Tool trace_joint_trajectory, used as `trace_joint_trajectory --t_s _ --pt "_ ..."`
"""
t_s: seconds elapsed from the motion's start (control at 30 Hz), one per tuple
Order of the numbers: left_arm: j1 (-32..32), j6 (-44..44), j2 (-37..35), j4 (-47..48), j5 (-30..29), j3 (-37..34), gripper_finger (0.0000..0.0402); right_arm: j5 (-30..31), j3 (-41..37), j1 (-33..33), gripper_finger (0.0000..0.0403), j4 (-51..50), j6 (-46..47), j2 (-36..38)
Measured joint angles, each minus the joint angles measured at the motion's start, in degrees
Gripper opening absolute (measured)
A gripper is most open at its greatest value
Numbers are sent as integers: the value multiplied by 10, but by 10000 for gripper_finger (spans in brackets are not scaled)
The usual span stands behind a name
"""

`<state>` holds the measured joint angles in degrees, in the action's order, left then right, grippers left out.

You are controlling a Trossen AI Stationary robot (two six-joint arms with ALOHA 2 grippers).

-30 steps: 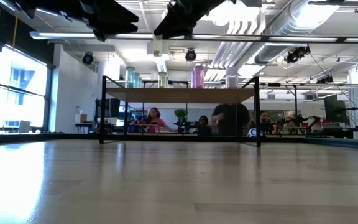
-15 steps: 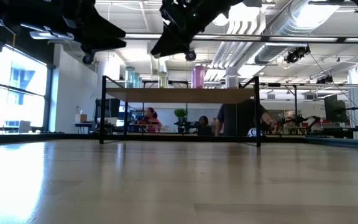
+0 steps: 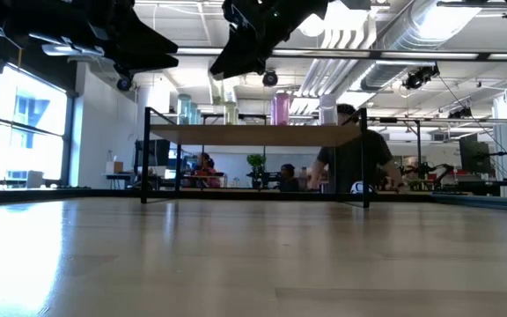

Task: Pick and place medicine bottles onto shelf by color
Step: Put the yellow pill bottle into the shelf aligned with the other yellow pill bottles

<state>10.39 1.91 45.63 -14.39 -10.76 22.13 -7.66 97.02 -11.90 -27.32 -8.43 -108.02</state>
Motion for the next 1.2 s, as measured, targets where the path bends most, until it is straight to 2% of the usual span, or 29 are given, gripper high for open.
trace_joint_trajectory --t_s 0.13,0.43,0.53,0.63,1.03,1.2 --pt "0 0 0 4 0 0 217 1 -68 0 113 27 29 14" --pt "0 -2 0 0 0 0 217 30 -177 6 113 223 39 70" --pt "0 -1 0 -1 1 0 217 62 -180 -8 113 252 39 72" --pt "0 -1 0 -1 1 0 217 67 -180 -26 113 258 40 72" --pt "0 -6 0 -1 -2 0 217 54 -179 -63 113 268 55 62" --pt "1 -6 0 -2 -2 0 217 52 -141 -68 113 244 40 62"
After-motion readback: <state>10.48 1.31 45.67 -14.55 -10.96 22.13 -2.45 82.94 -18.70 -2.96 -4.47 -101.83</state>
